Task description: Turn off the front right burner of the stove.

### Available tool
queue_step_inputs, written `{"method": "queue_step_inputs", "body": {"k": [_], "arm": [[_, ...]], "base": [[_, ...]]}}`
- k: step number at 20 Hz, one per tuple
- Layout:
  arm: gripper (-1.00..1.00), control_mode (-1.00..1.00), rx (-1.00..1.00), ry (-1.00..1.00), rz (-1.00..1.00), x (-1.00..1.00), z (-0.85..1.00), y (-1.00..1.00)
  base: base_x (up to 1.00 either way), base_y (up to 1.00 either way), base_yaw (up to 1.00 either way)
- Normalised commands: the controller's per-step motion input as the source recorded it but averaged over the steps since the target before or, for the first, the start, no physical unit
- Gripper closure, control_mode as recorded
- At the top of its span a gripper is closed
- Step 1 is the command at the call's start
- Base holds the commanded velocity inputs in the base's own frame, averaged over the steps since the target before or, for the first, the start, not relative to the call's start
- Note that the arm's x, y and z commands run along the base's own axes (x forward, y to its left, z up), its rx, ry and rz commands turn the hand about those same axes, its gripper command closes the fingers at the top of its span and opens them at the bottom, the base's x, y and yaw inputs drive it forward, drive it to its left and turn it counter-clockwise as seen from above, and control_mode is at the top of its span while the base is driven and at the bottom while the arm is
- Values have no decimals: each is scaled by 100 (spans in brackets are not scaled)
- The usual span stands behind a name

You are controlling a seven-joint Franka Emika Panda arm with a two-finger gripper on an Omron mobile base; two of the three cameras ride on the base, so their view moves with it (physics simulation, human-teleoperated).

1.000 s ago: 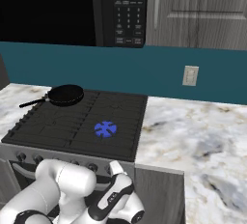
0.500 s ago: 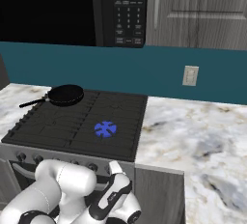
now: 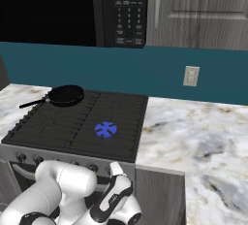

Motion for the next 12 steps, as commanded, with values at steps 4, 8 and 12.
{"method": "queue_step_inputs", "body": {"k": [4,8,12], "arm": [[100,-100,0,-4,-2,0,0,0],[100,-100,0,-5,-4,0,0,0],[100,-100,5,-2,-9,0,0,-1]], "base": [[0,0,0],[0,0,0],[0,0,0]]}}
